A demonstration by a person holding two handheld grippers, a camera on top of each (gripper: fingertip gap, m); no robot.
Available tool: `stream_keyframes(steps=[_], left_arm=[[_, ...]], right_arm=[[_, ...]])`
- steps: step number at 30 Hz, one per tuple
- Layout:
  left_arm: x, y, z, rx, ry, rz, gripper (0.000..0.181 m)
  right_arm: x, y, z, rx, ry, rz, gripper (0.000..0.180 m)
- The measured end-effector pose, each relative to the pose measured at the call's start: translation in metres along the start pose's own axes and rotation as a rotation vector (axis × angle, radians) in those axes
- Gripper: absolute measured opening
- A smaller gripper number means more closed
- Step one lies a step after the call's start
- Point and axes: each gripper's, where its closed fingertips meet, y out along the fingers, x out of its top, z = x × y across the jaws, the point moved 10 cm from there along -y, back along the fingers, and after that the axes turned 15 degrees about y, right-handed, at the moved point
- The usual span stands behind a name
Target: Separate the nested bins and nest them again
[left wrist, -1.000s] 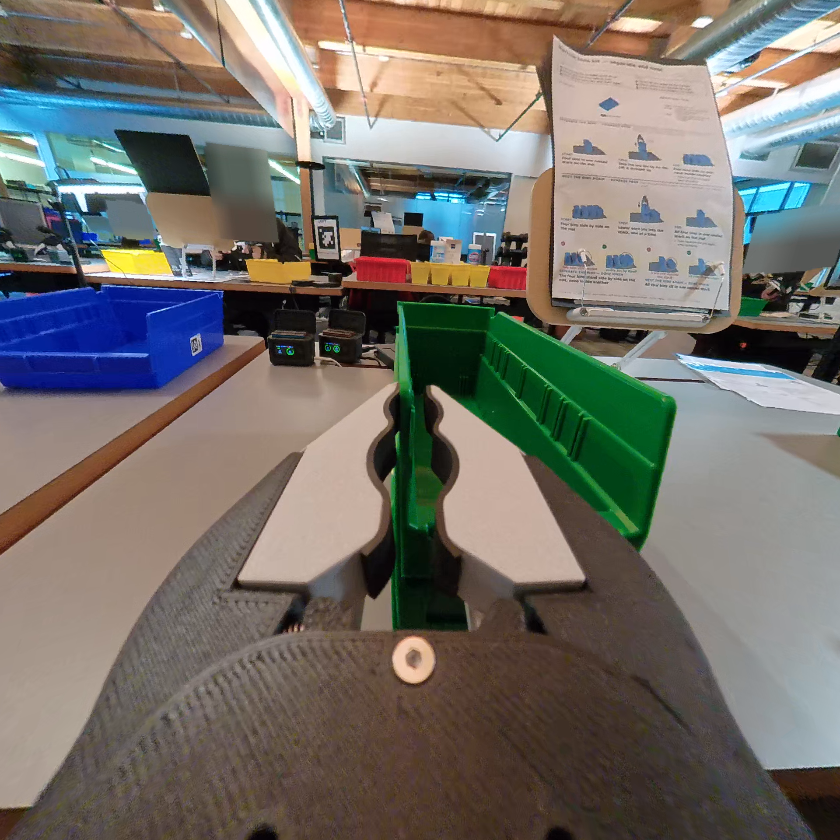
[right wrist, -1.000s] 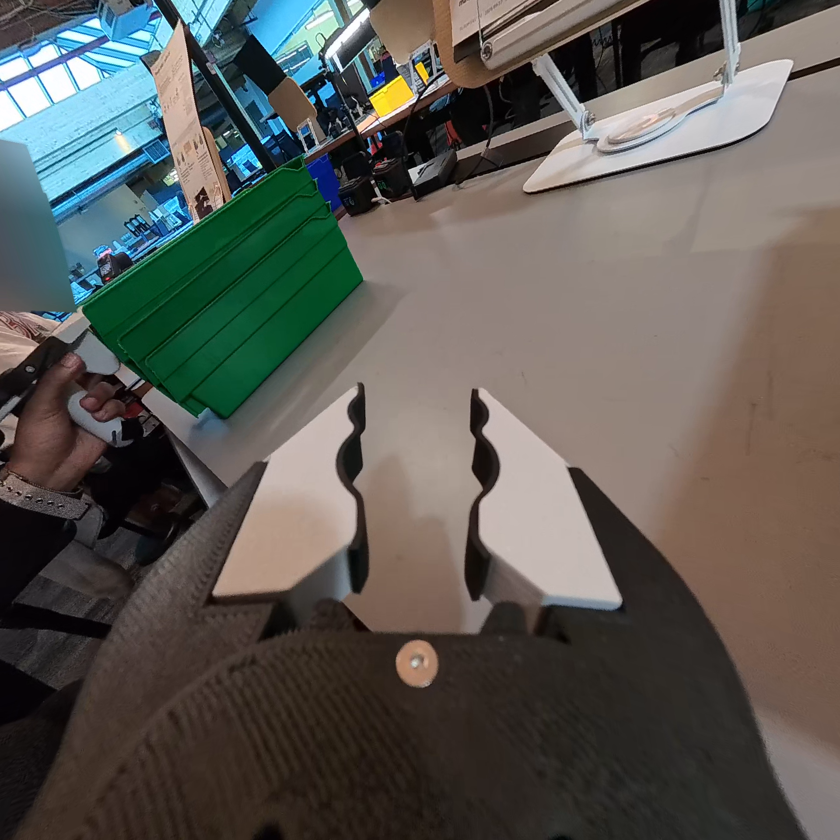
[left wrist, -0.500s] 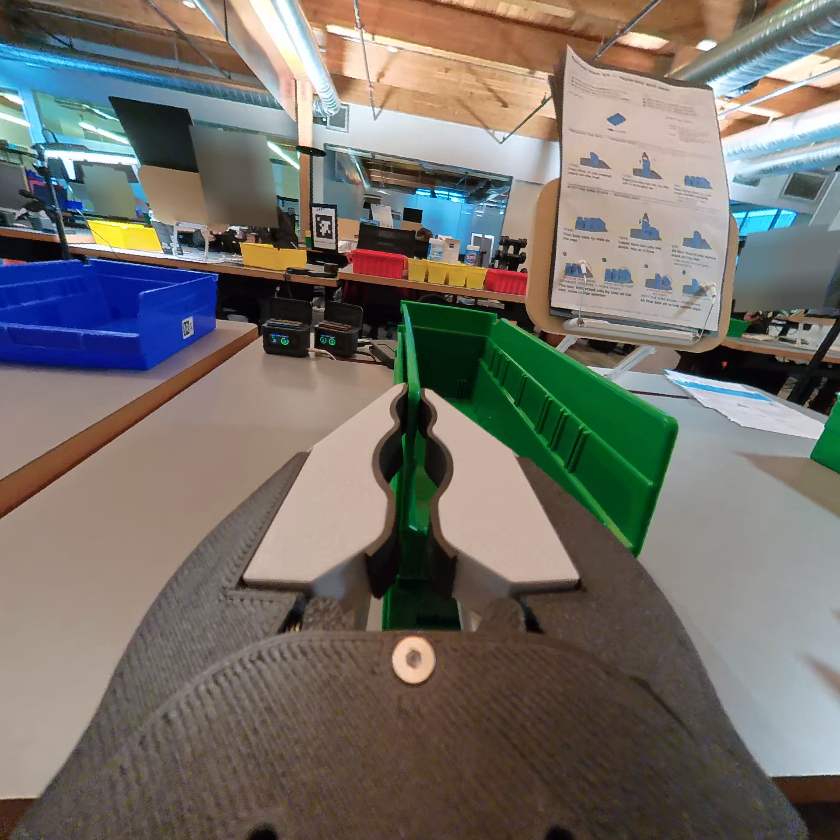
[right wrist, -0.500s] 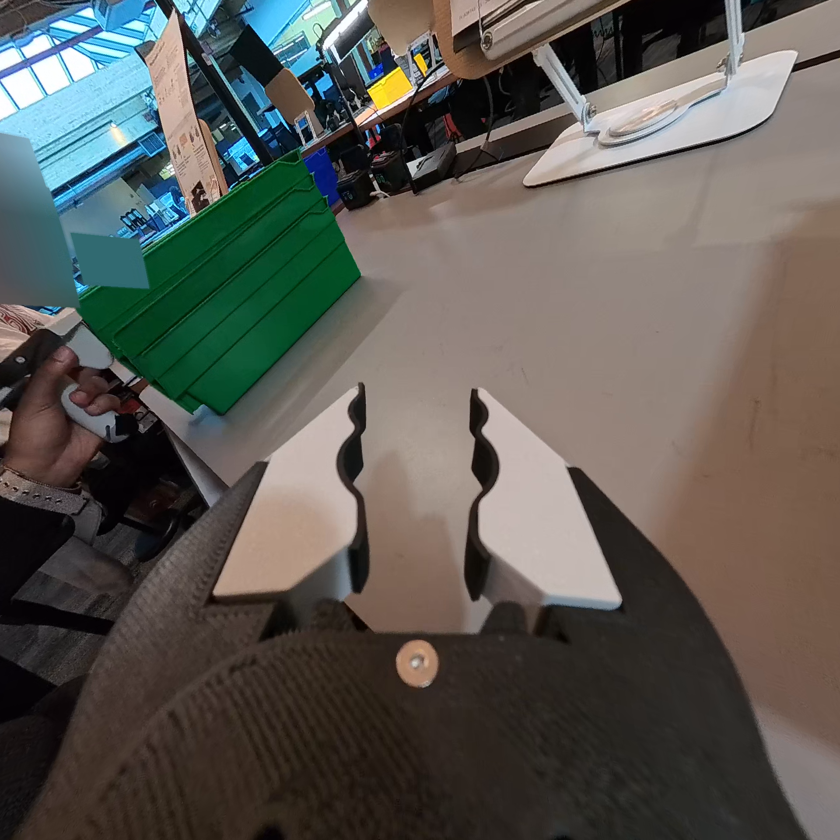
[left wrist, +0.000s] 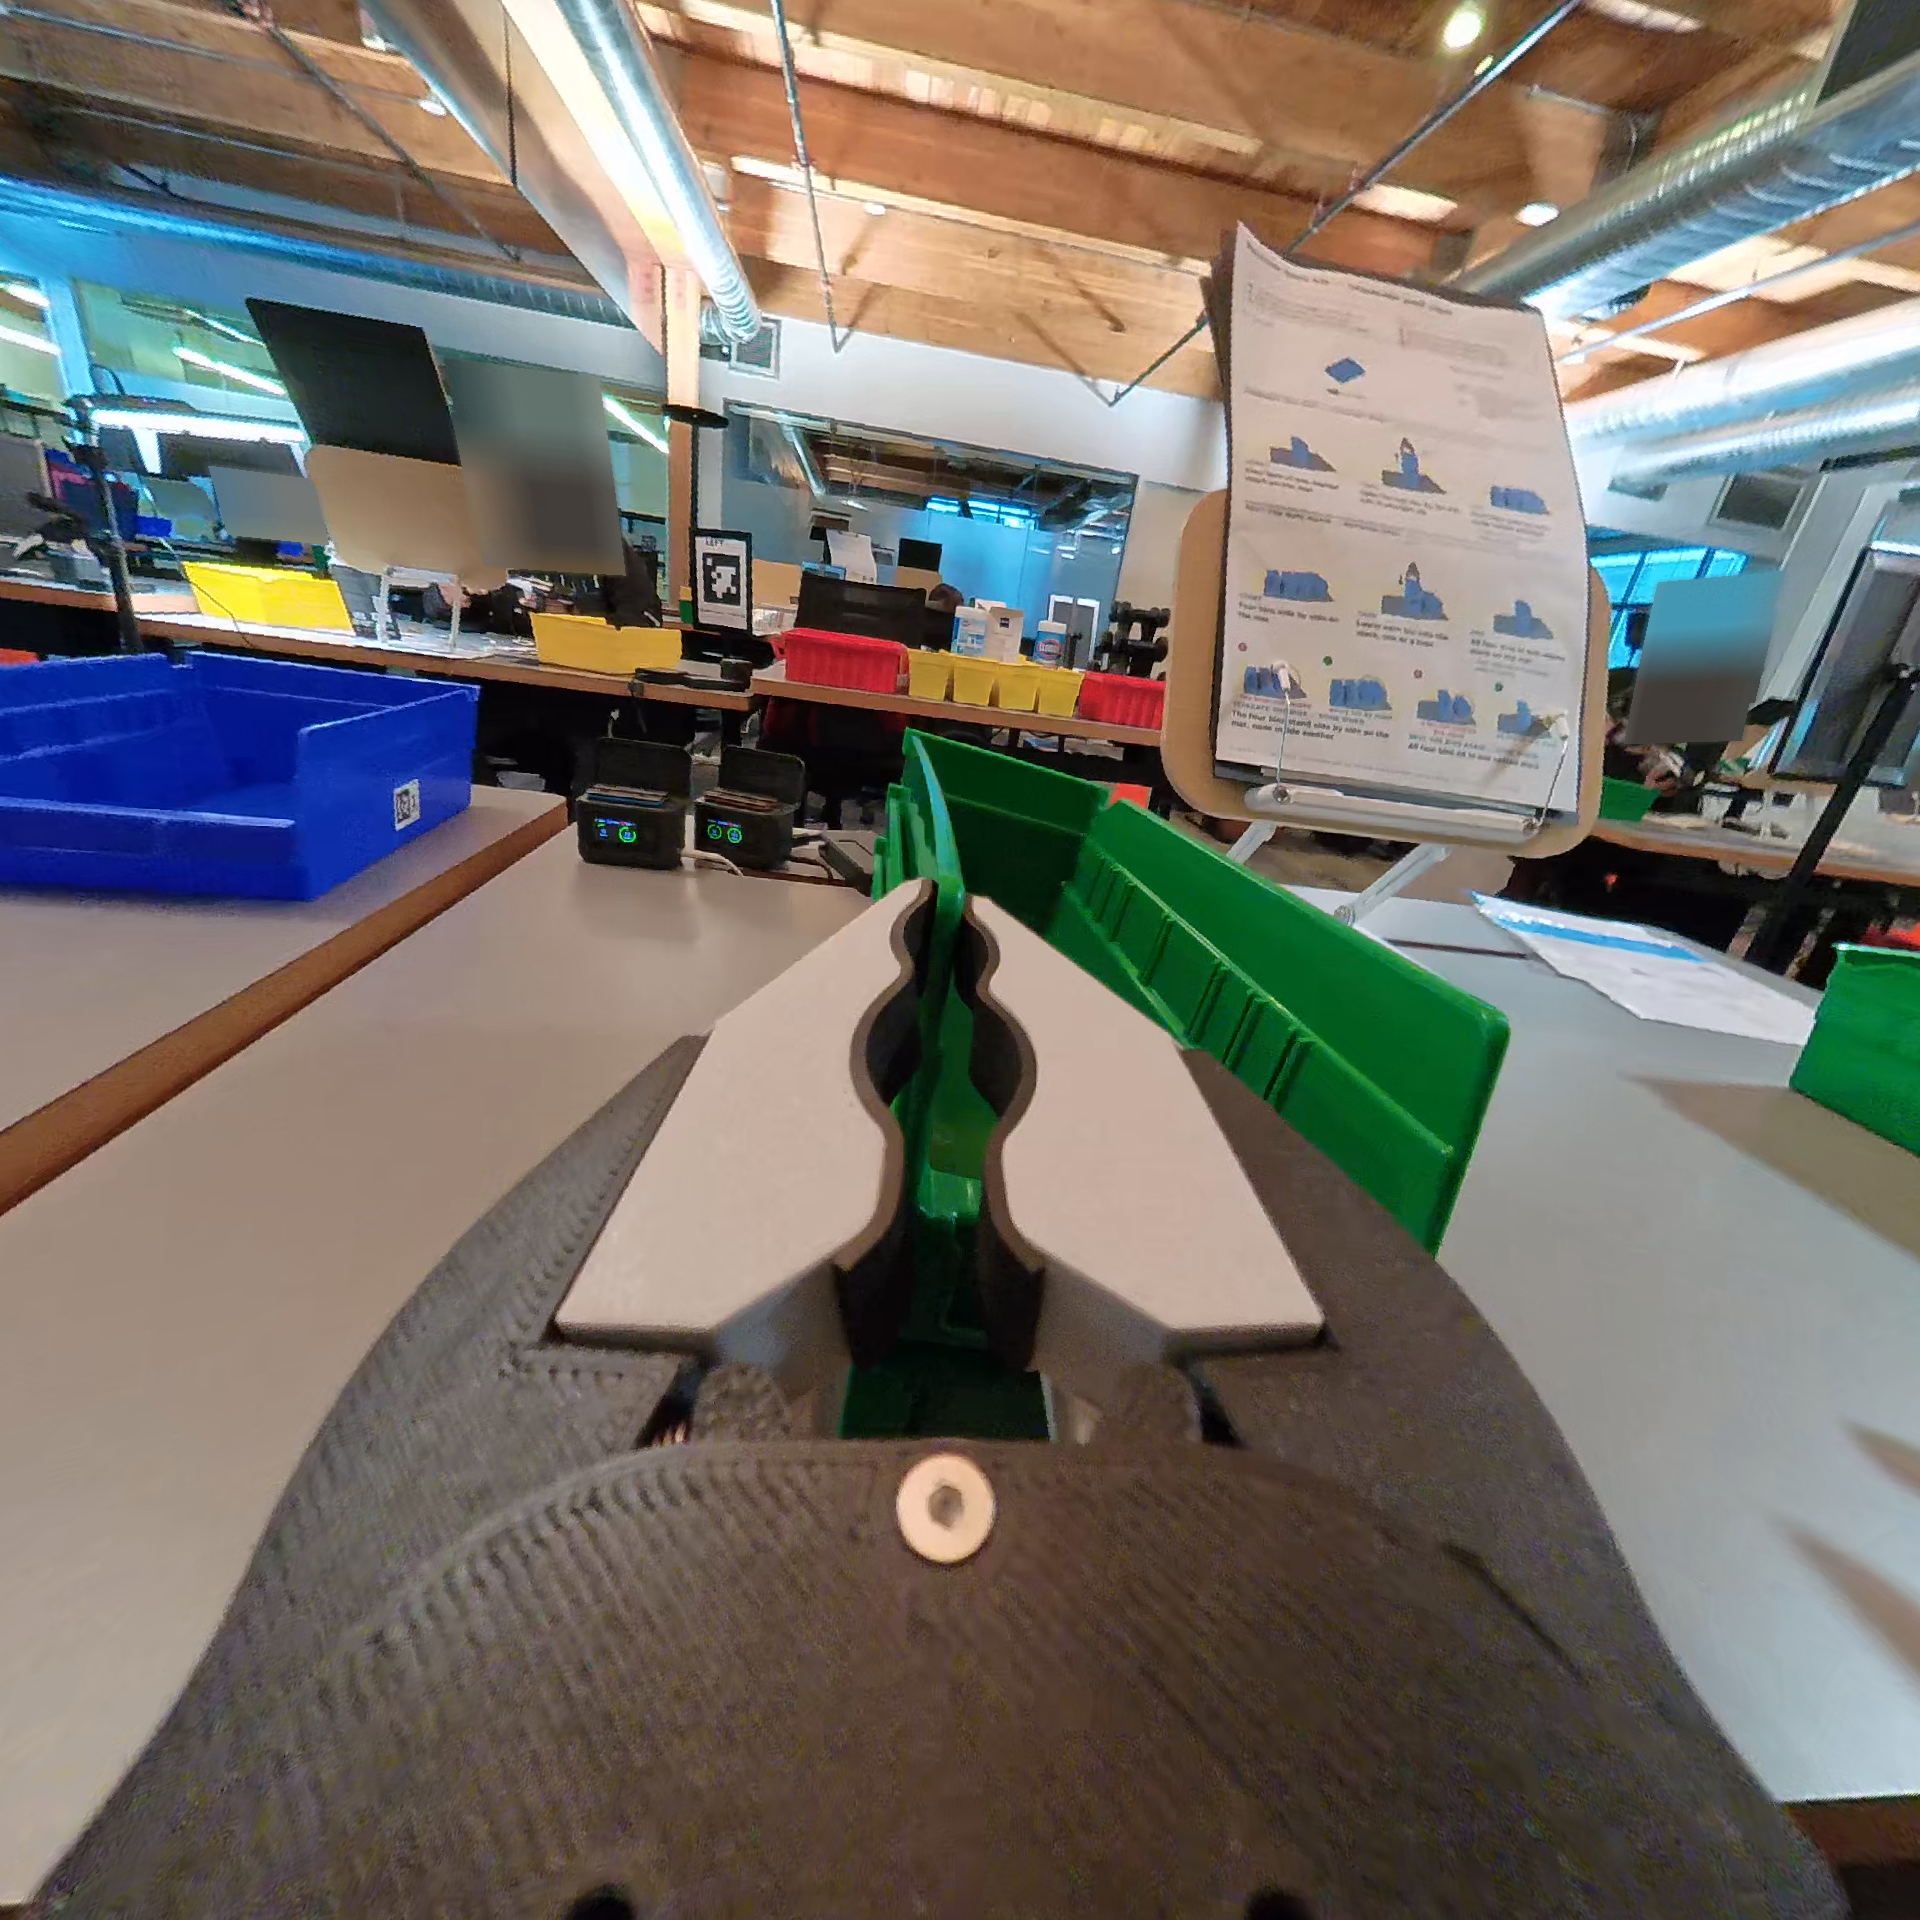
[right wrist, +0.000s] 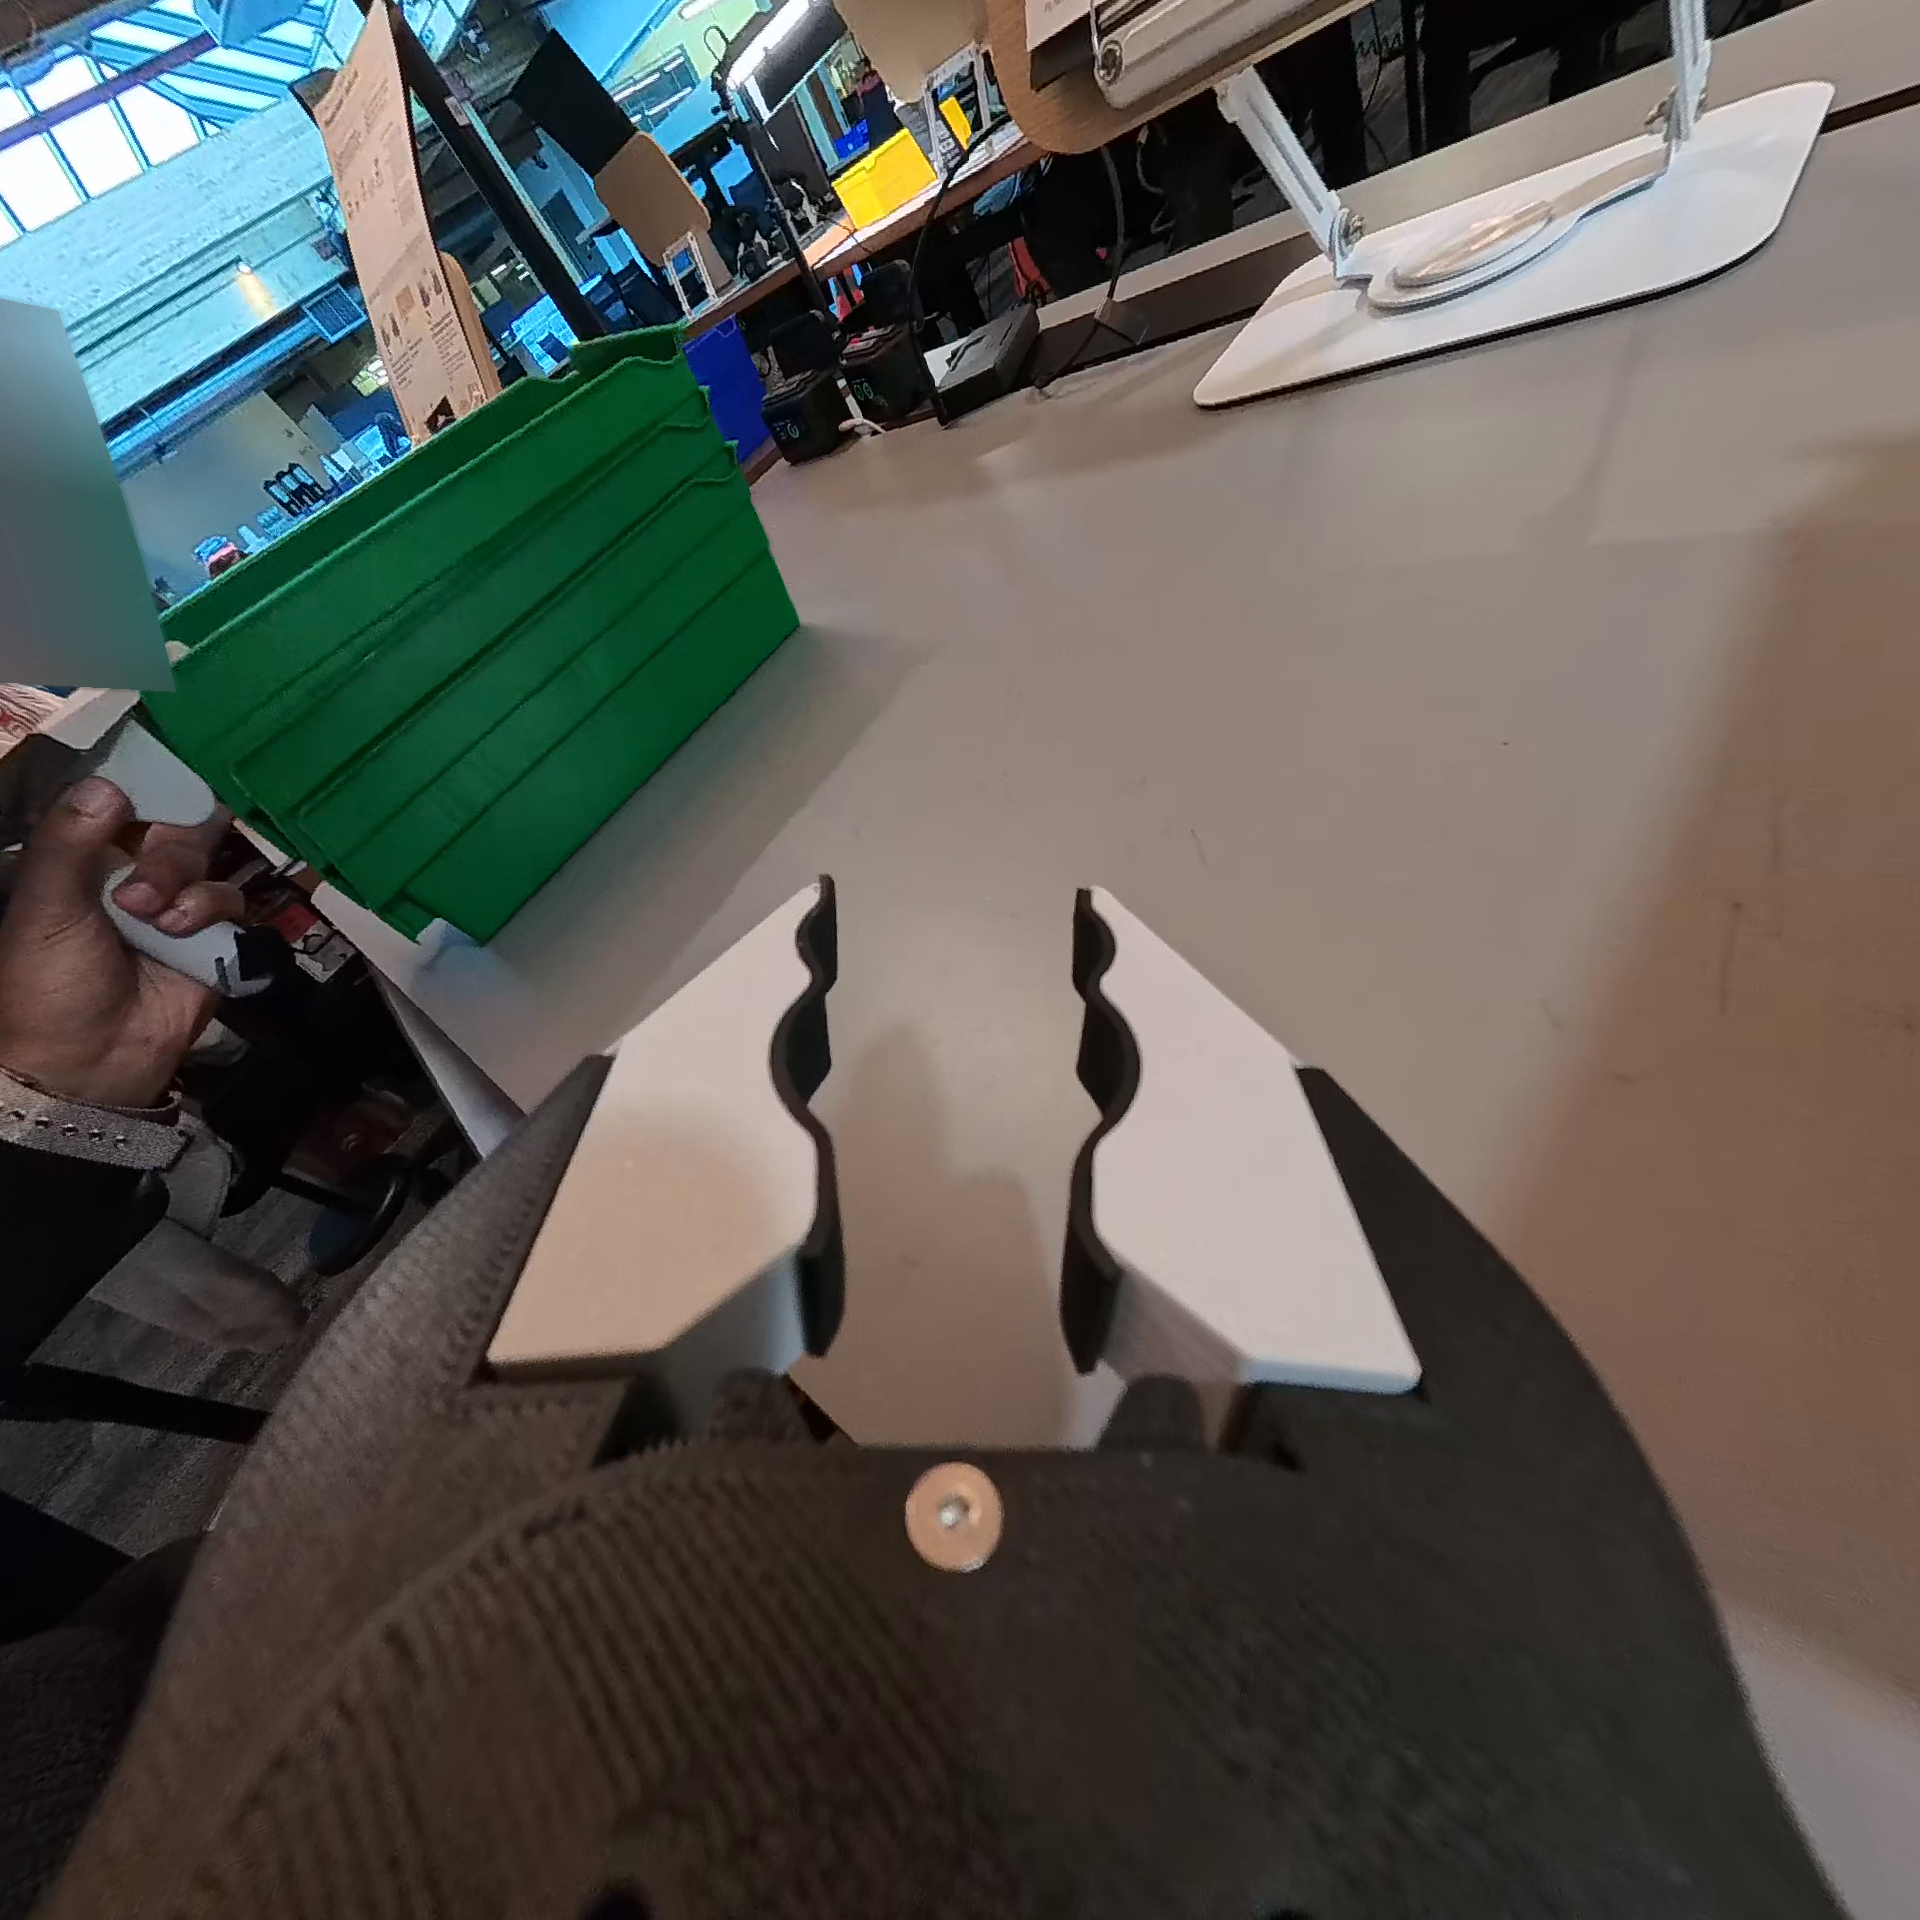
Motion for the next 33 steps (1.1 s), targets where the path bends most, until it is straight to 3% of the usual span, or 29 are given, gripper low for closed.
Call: stream_keyframes(steps=[9, 14, 21, 24, 26, 30, 33], left_arm=[[0.009, -0.007, 0.012, 0.039, -0.087, -0.078, 0.000], [0.032, -0.014, 0.014, 0.045, 0.017, -0.183, 0.000], [0.065, -0.022, -0.009, -0.041, -0.032, -0.271, 0.000], [0.080, -0.025, -0.031, -0.100, -0.044, -0.298, 0.000], [0.085, -0.026, -0.047, -0.148, -0.081, -0.289, 0.000], [0.076, -0.028, -0.087, -0.219, -0.132, -0.217, 0.000], [0.065, -0.030, -0.117, -0.285, -0.095, -0.184, 0.000]], right_arm=[[-0.001, 0.001, 0.001, -0.003, -0.003, 0.007, 0.044], [-0.001, 0.002, 0.001, -0.004, -0.003, 0.008, 0.044], [-0.002, 0.003, 0.012, -0.028, -0.119, -0.020, 0.041], [-0.007, 0.003, 0.036, 0.017, -0.211, -0.074, 0.045], [-0.012, 0.001, 0.065, 0.099, -0.314, -0.144, 0.057], [-0.047, -0.009, 0.135, 0.228, -0.745, -0.328, 0.065], [-0.073, -0.010, 0.166, 0.320, -0.658, -0.314, 0.071]])
